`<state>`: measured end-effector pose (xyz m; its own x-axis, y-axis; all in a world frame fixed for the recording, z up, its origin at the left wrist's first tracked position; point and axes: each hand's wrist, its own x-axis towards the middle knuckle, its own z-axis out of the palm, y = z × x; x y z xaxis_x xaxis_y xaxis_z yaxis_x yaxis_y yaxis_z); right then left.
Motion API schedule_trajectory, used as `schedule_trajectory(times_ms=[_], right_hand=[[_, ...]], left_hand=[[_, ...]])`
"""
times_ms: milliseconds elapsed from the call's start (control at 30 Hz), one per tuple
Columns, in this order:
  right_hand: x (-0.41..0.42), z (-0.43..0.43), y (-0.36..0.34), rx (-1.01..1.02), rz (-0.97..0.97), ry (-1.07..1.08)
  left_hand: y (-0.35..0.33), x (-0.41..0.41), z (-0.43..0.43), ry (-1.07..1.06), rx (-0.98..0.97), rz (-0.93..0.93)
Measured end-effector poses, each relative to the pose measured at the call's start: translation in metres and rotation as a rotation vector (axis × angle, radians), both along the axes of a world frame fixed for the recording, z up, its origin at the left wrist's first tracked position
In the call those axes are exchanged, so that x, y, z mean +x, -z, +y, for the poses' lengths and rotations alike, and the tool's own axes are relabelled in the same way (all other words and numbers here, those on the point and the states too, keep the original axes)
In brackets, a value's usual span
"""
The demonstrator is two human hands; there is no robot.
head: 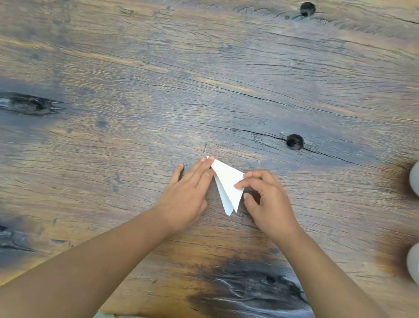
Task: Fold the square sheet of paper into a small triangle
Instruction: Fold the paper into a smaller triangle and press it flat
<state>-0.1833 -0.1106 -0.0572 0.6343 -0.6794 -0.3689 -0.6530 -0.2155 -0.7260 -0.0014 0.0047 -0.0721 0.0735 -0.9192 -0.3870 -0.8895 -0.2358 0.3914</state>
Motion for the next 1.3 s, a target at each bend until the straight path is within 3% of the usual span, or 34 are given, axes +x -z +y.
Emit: schedule_trajectory(times_ms=[400,600,800,1300], right_hand=[[0.001,0.006,0.003,-0.137,0.106,-0.103],[0.000,0.019,0.004,-0.252,0.162,-0.332],[-0.007,0.034,0.001,-0.342,0.192,-0.427],[-0.024,0.061,0.009,-0.353,0.348,-0.593]], left_hand=[[0.002,0.001,0.002,0.025,-0.034,-0.024],[0.005,0.001,0.007,0.078,-0.021,-0.074],[0.004,-0.001,0.008,0.074,0.020,-0.081],[0.014,-0.002,0.013,0.081,0.016,-0.137]])
